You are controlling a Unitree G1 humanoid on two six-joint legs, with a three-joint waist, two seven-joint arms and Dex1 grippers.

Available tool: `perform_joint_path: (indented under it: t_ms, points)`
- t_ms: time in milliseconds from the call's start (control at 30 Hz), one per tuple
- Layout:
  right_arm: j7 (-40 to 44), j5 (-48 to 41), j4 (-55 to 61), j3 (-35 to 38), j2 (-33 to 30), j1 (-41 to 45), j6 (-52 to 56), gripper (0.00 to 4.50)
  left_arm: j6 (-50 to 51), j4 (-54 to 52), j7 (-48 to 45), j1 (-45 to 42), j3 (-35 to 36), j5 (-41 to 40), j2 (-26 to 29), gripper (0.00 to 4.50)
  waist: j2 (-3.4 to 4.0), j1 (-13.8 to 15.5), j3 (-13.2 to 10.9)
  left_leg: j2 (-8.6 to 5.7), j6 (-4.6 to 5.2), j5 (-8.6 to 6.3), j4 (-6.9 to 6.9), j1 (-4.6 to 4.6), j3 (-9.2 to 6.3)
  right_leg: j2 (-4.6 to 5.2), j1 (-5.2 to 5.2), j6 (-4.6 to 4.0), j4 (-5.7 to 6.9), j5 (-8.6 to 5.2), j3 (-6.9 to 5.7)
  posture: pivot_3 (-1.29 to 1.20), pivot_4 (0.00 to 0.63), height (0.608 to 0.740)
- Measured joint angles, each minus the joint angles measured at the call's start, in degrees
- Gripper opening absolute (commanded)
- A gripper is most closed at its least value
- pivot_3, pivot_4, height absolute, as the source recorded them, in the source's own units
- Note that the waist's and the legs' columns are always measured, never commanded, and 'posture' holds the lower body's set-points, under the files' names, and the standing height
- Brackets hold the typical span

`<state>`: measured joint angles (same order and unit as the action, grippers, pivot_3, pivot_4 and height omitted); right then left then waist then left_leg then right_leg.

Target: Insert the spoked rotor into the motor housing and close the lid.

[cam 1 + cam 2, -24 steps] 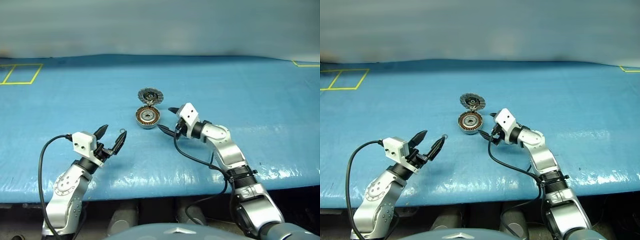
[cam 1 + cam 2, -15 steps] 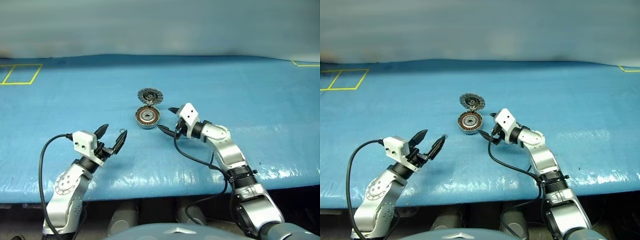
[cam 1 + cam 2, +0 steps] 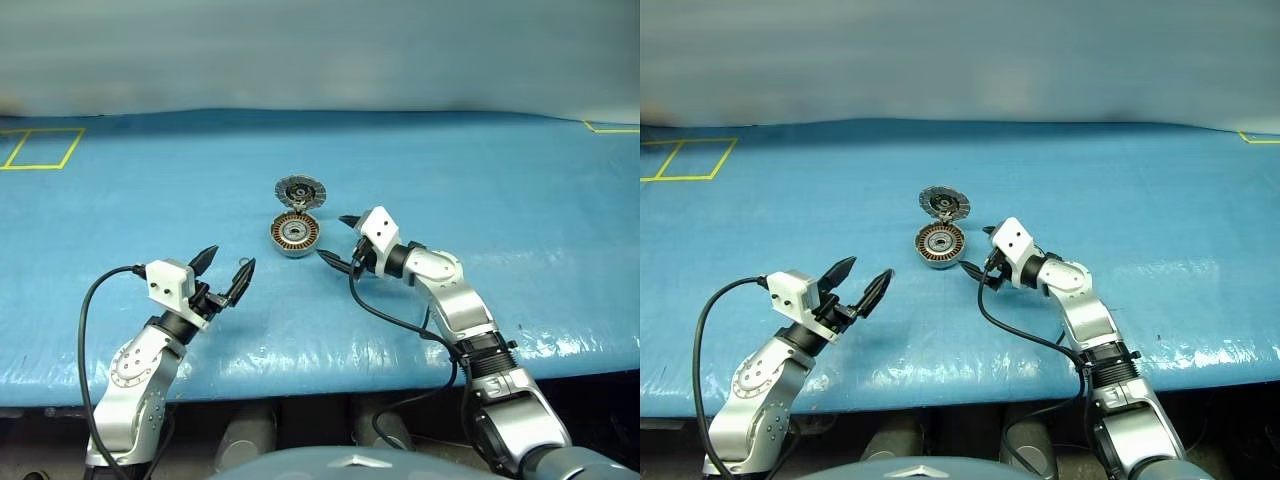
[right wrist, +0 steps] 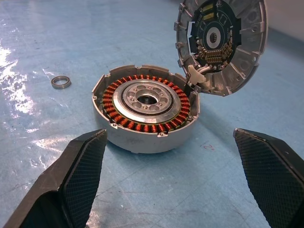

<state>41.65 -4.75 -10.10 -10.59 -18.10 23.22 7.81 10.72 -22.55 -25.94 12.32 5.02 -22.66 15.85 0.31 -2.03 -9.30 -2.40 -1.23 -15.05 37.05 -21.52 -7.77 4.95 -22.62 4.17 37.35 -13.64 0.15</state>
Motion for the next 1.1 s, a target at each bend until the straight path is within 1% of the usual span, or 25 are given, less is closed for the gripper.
perform_joint_path:
  t_ms: [400,567,667,800,933,1033,1100]
  points:
    - [1.18,0.09,0.02,-0.54,0.27,0.04,0.01,4.50,0.00,0.00,0.12,0.50,0.01,0.00,-0.01,4.15,0.00,0.00,0.00,0.00,0.00,0.00,0.00,0.00,0.00,0.00,0.00,0.00,0.00,0.00,0.00,0.00,0.150,0.740]
    - [4.35,1.90,0.14,-4.88,-0.46,0.77,-0.12,4.50,-0.02,-0.01,0.66,0.93,0.03,0.00,-0.07,4.15,0.00,-0.07,0.00,0.00,0.00,0.00,0.00,0.00,0.01,-0.01,-0.01,0.00,0.00,0.00,0.01,0.00,0.150,0.740]
    - [8.00,8.75,-0.30,-11.34,-4.97,5.89,-3.13,4.50,-0.08,0.00,0.91,1.47,0.03,0.07,-0.16,4.15,0.00,-0.07,-0.01,0.00,0.03,0.01,0.04,0.00,0.12,-0.01,-0.05,0.10,0.00,0.05,0.10,0.00,0.150,0.740]
    - [13.10,14.31,-3.65,-16.99,-5.72,16.47,-7.76,4.50,-0.15,0.09,1.16,1.14,-0.07,0.27,-0.38,4.15,-0.03,-0.33,-0.02,0.09,-0.02,0.06,0.04,0.02,0.14,-0.14,-0.09,0.04,0.00,0.15,0.15,0.00,0.150,0.740]
    - [17.93,19.35,-11.85,-23.04,-2.31,28.02,-14.25,4.50,-0.26,0.12,1.86,1.11,-0.47,1.08,-0.76,4.15,-0.04,-0.38,-0.02,0.14,-0.07,0.08,0.02,0.02,0.13,-0.21,-0.12,-0.01,0.00,0.19,0.19,0.00,0.150,0.740]
    - [18.78,22.88,-21.17,-26.29,1.09,34.54,-18.31,4.50,-0.34,0.10,2.21,1.75,-1.19,1.64,-1.26,4.15,-0.06,-0.27,-0.03,0.13,-0.08,0.09,0.01,0.00,0.16,-0.21,-0.17,-0.08,-0.01,0.24,0.24,0.00,0.150,0.740]
    - [18.36,25.30,-28.21,-27.83,3.29,38.00,-20.66,4.50,-0.49,0.00,2.46,2.46,-1.13,1.83,-1.55,4.15,-0.06,-0.07,-0.03,0.13,-0.29,0.21,-0.02,-0.02,0.16,-0.21,-0.20,-0.08,-0.03,0.24,0.25,0.00,0.150,0.740]
